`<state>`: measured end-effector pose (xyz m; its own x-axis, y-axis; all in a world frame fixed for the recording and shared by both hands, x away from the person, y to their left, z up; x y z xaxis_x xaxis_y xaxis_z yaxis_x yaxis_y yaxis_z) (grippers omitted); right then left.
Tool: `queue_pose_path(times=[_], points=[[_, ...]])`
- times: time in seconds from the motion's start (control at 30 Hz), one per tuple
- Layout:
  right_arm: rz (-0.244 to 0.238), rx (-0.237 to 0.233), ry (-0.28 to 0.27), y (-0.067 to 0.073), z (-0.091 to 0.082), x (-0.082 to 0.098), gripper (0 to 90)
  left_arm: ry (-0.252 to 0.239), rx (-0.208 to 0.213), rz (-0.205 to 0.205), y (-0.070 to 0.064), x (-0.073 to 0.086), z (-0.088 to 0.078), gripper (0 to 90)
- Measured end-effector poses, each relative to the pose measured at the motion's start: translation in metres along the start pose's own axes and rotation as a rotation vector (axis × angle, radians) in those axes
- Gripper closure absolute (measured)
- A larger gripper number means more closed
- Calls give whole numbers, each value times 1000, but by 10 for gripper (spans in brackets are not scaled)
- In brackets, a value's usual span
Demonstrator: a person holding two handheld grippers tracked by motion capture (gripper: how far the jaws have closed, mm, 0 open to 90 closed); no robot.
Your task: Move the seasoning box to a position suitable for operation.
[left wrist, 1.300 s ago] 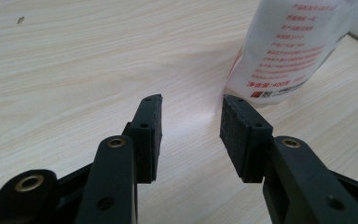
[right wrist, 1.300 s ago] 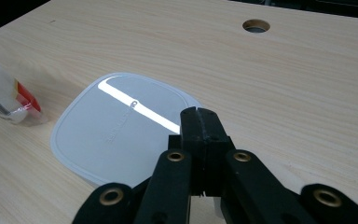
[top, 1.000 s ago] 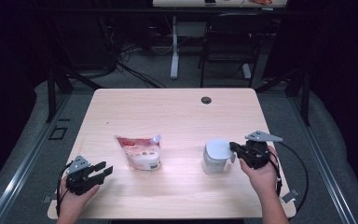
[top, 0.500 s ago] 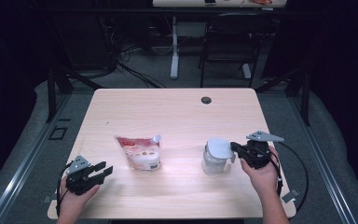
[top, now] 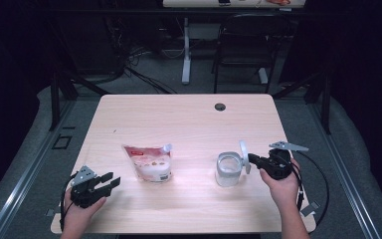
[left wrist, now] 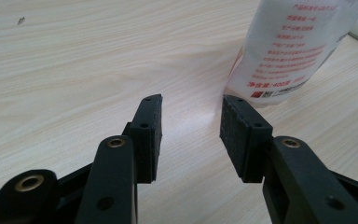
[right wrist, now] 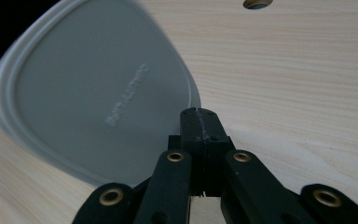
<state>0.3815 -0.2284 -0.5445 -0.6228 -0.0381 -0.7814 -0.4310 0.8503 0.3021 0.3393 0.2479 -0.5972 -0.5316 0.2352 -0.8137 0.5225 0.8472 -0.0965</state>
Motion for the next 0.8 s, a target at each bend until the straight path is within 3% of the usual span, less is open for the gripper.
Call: queue_pose_path(times=[0.07, 0.33, 0.8], points=[[0, 7, 11, -1, 2, 2, 900, 0, -2, 0, 0, 0, 0, 589], [69, -49, 7, -4, 4, 5, 900, -2, -1, 0, 0, 0, -1, 589], [70, -52, 5, -4, 4, 5, 900, -1, -1, -1, 0, 0, -1, 589]])
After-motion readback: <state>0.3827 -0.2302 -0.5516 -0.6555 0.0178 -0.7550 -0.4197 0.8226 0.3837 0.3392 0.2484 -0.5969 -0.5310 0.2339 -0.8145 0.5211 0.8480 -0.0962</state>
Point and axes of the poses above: each handheld gripper's, and its own axes: z roughly forward along the jaws, x roughly out of its underside, y roughly to its left, the point moved 8 cm from there along z, roughly forward along the jaws, and after that the axes turned 2 degrees about -x, right-handed, at the moved point
